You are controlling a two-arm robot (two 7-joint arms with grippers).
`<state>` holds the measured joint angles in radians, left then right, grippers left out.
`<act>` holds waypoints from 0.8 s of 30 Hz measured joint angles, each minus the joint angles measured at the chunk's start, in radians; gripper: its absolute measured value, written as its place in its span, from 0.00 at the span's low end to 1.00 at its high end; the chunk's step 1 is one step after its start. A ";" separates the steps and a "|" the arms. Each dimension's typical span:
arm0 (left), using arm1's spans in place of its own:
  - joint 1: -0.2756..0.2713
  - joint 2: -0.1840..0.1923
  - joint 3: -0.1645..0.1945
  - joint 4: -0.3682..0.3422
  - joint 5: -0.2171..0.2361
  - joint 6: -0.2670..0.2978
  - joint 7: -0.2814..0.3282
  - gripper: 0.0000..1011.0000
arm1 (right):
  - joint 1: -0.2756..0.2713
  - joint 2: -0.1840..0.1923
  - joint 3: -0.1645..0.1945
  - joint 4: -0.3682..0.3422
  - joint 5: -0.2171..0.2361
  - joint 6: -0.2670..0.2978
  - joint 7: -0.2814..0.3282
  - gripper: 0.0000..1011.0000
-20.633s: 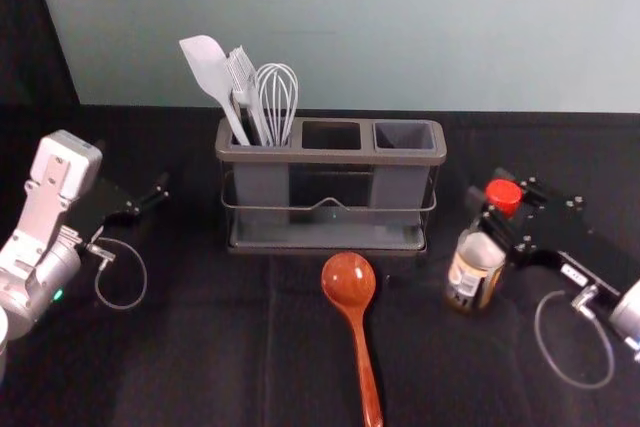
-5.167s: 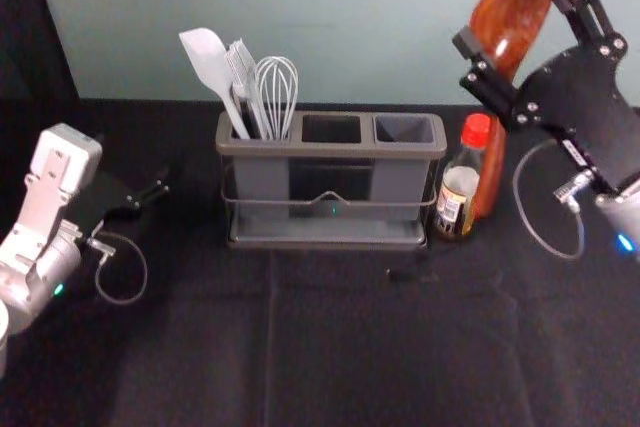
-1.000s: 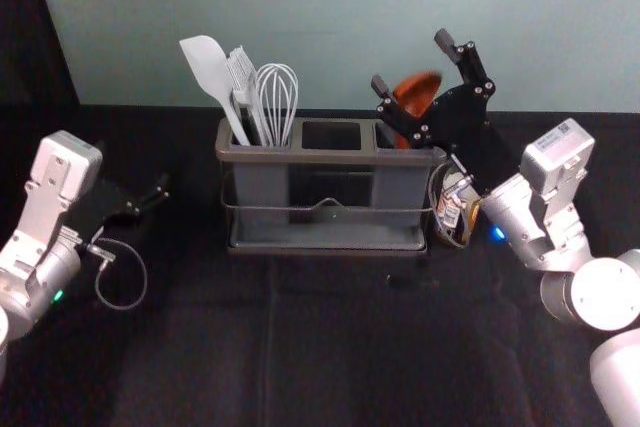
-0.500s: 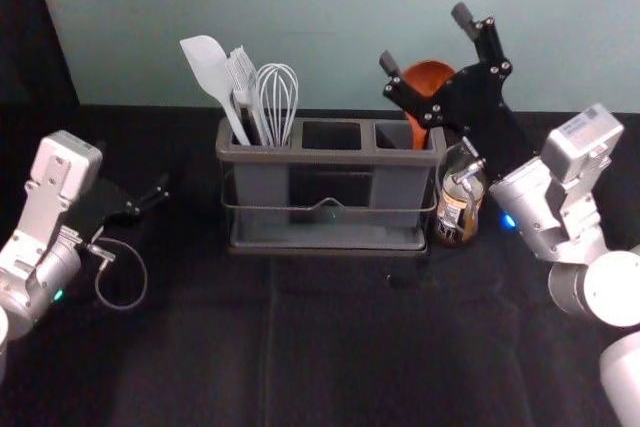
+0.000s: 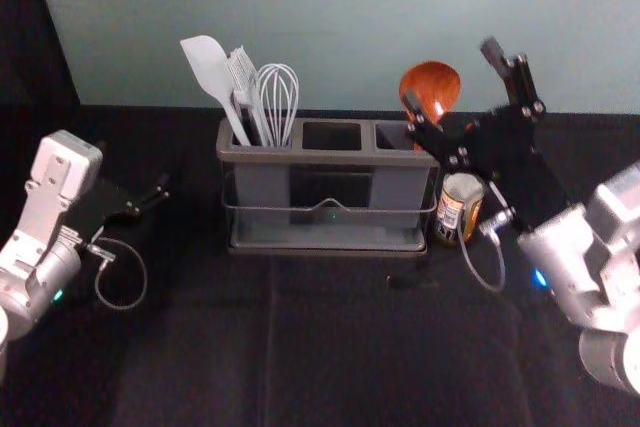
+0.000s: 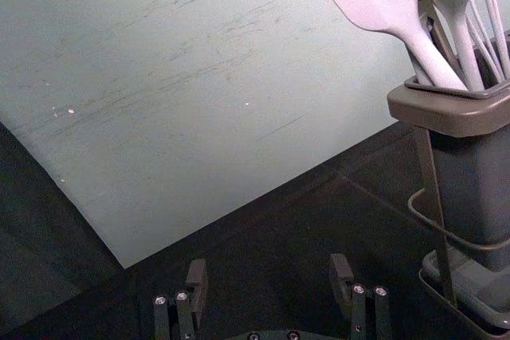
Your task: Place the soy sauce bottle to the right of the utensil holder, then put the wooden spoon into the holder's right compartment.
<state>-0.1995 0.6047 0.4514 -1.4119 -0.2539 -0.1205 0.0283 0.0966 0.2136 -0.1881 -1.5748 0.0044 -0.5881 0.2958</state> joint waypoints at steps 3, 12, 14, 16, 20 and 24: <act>0.000 0.000 0.000 0.000 0.000 0.000 0.000 0.99 | -0.080 0.011 0.014 -0.081 0.011 0.020 -0.005 0.99; 0.000 0.000 0.000 0.000 0.000 0.000 0.000 0.99 | -0.251 0.032 0.060 -0.265 0.009 0.173 -0.050 0.99; 0.000 0.000 0.000 0.000 0.000 0.000 0.000 0.99 | -0.290 0.036 0.077 -0.306 -0.003 0.214 -0.067 0.99; 0.000 0.000 0.000 0.000 0.000 0.000 0.000 0.99 | -0.327 0.040 0.098 -0.339 -0.021 0.254 -0.090 0.99; 0.000 0.000 0.000 0.000 0.000 0.000 0.000 0.99 | -0.370 0.039 0.134 -0.372 -0.036 0.293 -0.121 0.99; 0.000 0.000 0.000 0.000 0.000 0.000 0.000 0.99 | -0.406 0.031 0.188 -0.385 -0.059 0.322 -0.158 0.99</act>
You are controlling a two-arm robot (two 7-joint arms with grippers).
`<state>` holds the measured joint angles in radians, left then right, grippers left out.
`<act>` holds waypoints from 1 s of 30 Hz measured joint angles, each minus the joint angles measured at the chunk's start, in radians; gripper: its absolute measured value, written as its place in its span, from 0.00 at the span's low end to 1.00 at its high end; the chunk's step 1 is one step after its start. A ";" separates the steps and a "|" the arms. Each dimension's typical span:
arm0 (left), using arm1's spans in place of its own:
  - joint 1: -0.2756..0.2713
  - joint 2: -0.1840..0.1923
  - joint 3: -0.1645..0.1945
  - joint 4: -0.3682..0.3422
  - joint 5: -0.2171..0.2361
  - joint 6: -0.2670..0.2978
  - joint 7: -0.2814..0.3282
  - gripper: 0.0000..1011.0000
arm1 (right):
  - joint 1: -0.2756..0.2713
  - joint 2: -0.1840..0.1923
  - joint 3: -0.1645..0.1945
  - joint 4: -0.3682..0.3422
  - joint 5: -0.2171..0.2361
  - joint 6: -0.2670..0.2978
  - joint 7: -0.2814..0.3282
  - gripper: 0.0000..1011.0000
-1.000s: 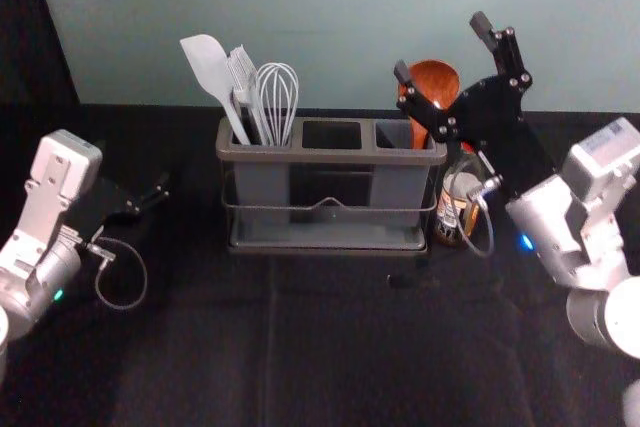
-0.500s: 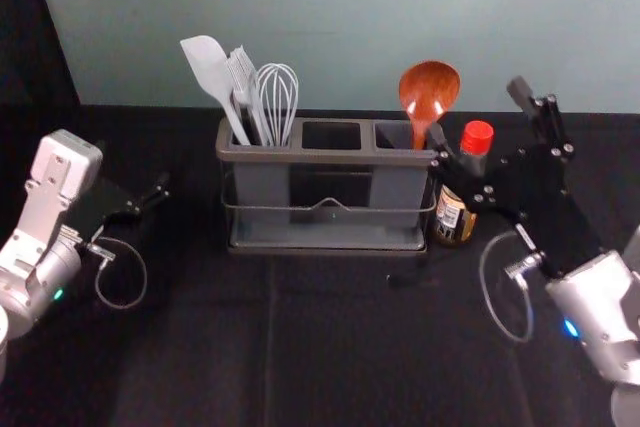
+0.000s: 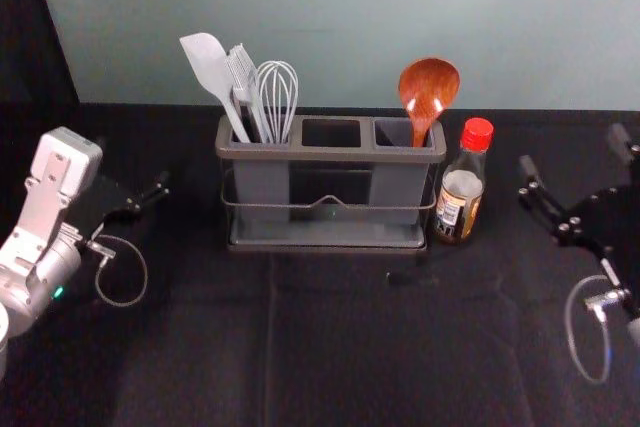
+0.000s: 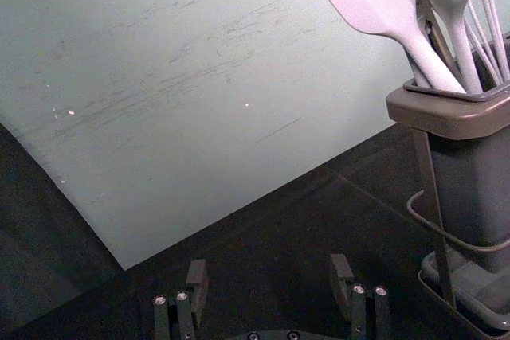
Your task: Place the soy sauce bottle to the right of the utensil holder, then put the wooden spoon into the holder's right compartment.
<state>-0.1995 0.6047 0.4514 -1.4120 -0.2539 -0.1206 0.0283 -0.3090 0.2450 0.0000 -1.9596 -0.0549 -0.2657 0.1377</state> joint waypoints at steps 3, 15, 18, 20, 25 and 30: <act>0.000 0.000 0.000 0.000 0.000 0.000 0.000 0.99 | -0.005 -0.003 0.028 0.012 -0.013 0.010 -0.013 0.99; 0.000 0.000 0.000 0.000 0.000 0.000 0.000 0.99 | 0.054 -0.007 0.066 0.166 -0.061 0.061 -0.024 0.99; 0.000 0.000 0.000 0.000 0.000 0.000 0.000 0.99 | 0.077 -0.003 0.061 0.207 -0.069 0.063 -0.023 0.99; 0.000 0.000 0.000 0.000 0.000 0.000 0.000 0.99 | 0.112 0.001 0.051 0.258 -0.080 0.072 -0.018 0.99; 0.000 0.000 0.000 0.000 0.000 0.000 0.000 0.99 | 0.178 0.008 0.033 0.334 -0.094 0.084 -0.009 0.99; 0.000 0.000 0.000 0.000 0.000 0.000 0.000 0.99 | 0.244 0.020 0.010 0.392 -0.104 0.097 0.009 0.99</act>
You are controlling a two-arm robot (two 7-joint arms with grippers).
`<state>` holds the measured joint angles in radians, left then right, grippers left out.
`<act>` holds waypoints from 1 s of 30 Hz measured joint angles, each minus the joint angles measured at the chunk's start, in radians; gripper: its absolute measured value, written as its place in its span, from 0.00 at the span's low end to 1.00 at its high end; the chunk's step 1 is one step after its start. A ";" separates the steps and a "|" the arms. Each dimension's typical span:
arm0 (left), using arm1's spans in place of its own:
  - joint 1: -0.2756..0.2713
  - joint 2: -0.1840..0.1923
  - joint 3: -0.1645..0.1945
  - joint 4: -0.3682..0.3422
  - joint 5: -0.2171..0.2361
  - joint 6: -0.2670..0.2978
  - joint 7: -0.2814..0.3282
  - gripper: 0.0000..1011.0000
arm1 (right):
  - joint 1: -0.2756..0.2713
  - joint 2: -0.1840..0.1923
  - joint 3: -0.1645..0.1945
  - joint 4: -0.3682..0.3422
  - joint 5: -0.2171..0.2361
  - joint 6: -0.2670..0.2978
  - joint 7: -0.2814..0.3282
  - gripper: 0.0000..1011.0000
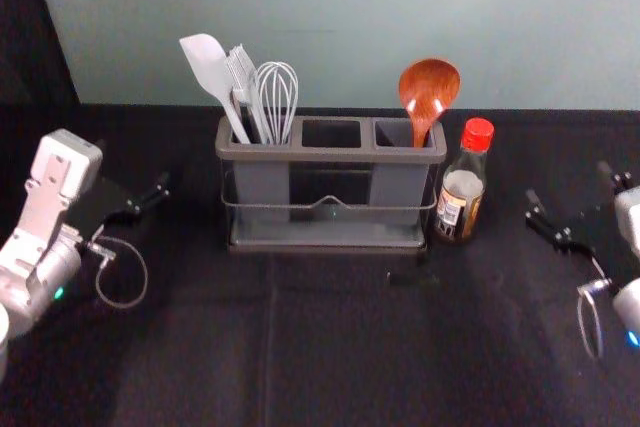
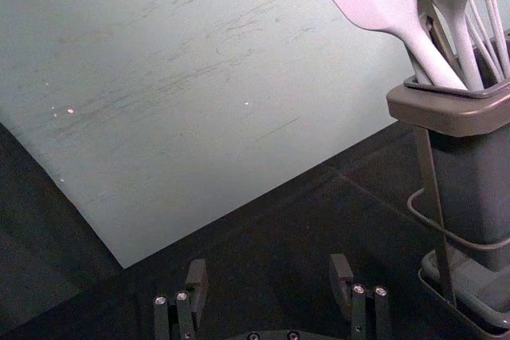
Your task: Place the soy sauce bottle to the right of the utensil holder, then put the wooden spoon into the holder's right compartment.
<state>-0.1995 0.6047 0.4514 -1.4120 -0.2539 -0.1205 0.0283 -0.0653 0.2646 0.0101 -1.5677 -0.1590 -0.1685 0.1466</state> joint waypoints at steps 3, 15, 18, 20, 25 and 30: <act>0.000 0.000 0.000 0.000 0.000 0.000 0.000 0.99 | 0.044 0.009 -0.018 0.032 -0.009 0.010 0.012 0.99; 0.000 0.000 0.000 0.000 0.000 0.000 0.000 0.99 | 0.177 0.018 -0.062 0.121 -0.014 0.029 0.023 0.99; 0.000 0.000 0.000 0.000 0.000 0.000 0.000 0.99 | 0.187 0.019 -0.066 0.125 -0.008 0.030 0.028 0.99; 0.000 0.000 0.000 0.000 0.000 0.000 0.000 0.99 | 0.190 0.019 -0.068 0.125 0.002 0.030 0.034 0.99; 0.000 0.000 0.000 0.000 0.000 0.000 0.000 0.99 | 0.194 0.021 -0.073 0.128 0.015 0.029 0.044 0.99; 0.000 0.000 0.000 0.000 0.000 0.000 0.000 0.99 | 0.200 0.019 -0.079 0.145 0.032 0.017 0.049 0.99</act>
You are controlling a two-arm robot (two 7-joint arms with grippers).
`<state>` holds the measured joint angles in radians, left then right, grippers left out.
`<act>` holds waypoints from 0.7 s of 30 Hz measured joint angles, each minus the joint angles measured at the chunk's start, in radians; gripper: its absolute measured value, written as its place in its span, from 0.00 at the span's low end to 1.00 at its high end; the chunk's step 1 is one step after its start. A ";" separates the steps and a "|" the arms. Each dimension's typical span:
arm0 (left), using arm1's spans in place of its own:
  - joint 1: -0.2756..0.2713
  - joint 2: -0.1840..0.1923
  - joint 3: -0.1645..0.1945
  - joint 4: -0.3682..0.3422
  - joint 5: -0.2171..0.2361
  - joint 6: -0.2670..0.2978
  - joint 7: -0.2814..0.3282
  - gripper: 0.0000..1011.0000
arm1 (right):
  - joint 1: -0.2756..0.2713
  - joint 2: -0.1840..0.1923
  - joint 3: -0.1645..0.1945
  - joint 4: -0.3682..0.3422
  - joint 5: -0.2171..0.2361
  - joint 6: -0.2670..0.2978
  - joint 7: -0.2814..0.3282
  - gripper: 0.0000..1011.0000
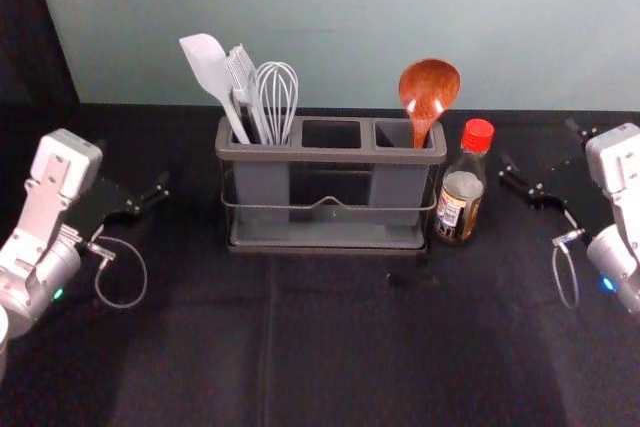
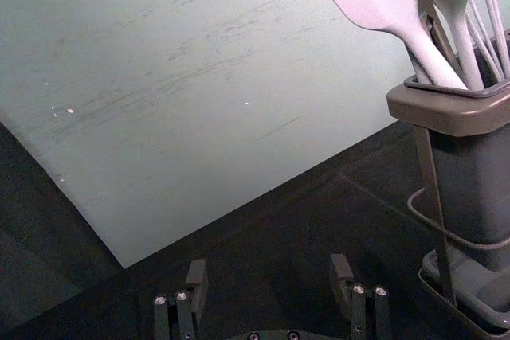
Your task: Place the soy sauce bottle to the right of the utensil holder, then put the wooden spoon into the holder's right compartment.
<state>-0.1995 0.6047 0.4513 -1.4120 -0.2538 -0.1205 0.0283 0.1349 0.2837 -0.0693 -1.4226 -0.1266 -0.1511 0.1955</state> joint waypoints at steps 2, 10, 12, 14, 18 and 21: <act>0.000 0.000 0.000 0.000 0.000 0.000 0.000 0.99 | 0.005 -0.001 -0.006 0.010 0.002 -0.002 0.000 0.99; 0.000 0.000 0.000 0.000 0.000 0.000 0.000 0.99 | 0.011 -0.008 -0.015 0.019 -0.001 -0.002 -0.018 0.99; 0.000 0.000 0.000 0.000 0.000 0.000 0.000 0.99 | 0.011 -0.008 -0.015 0.019 -0.002 -0.002 -0.018 0.99; 0.000 0.000 0.000 0.000 0.000 0.000 0.000 0.99 | 0.011 -0.008 -0.015 0.019 -0.002 -0.002 -0.018 0.99; 0.000 0.000 0.000 0.000 0.000 0.000 0.000 0.99 | 0.011 -0.007 -0.015 0.019 -0.003 -0.002 -0.018 0.99; 0.000 0.000 0.000 0.000 0.000 0.000 0.000 0.99 | 0.010 -0.007 -0.015 0.019 -0.003 -0.002 -0.018 0.99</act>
<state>-0.1995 0.6047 0.4514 -1.4120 -0.2539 -0.1205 0.0283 0.1453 0.2766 -0.0840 -1.4036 -0.1296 -0.1532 0.1780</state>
